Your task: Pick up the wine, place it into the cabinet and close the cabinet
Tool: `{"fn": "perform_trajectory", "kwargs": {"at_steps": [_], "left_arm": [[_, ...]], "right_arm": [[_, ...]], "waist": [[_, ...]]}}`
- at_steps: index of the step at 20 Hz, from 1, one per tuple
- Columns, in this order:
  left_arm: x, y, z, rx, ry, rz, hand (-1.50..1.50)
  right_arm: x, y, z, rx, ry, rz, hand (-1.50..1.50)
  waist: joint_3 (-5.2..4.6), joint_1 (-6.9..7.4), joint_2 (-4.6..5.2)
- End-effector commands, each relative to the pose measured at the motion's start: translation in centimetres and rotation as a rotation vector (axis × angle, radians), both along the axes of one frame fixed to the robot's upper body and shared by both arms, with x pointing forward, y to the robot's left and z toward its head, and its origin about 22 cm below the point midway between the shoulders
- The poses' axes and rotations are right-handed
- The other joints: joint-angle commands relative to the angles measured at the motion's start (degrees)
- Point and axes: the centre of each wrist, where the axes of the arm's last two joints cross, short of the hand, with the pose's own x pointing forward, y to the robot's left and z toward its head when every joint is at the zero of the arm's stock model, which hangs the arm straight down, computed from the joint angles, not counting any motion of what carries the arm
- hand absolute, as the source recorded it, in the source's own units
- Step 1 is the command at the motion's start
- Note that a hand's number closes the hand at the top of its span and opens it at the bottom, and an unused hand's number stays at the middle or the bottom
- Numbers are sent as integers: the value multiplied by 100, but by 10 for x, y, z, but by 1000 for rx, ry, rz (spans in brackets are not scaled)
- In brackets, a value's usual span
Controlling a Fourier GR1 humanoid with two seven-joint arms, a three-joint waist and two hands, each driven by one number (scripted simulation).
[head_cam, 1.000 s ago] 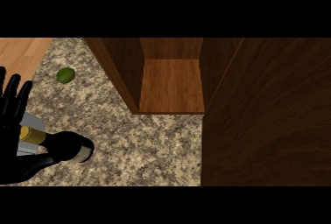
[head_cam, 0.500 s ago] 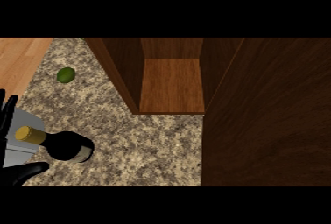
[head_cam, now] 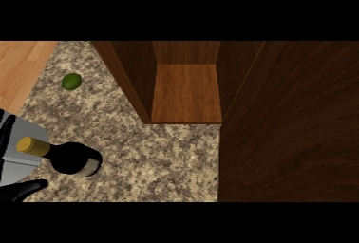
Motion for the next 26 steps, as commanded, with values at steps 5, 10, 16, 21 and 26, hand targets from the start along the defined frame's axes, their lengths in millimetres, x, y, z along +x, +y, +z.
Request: {"fn": "perform_trajectory", "kwargs": {"at_steps": [5, 10, 16, 21, 26], "left_arm": [[-15, 35, -47, 9, 59, 21, -150], [-5, 54, -55, -13, 58, 43, -150], [-16, 47, -98, 10, 104, 7, -150], [5, 57, -83, -9, 113, 16, -150], [14, 41, -122, 5, 120, -2, -150]], "right_arm": [[-13, 7, 5, 8, -14, 15, -150], [-13, -8, 18, -20, -10, 32, -150], [10, -6, 0, -11, -7, 30, -150], [4, -6, 4, -9, 6, 26, -150], [-4, 11, 2, 6, -25, 28, -150]], "waist": [[-1, 1, -1], [-1, -11, 2], [0, 2, 5], [1, -2, 2], [0, -11, 3]]}}
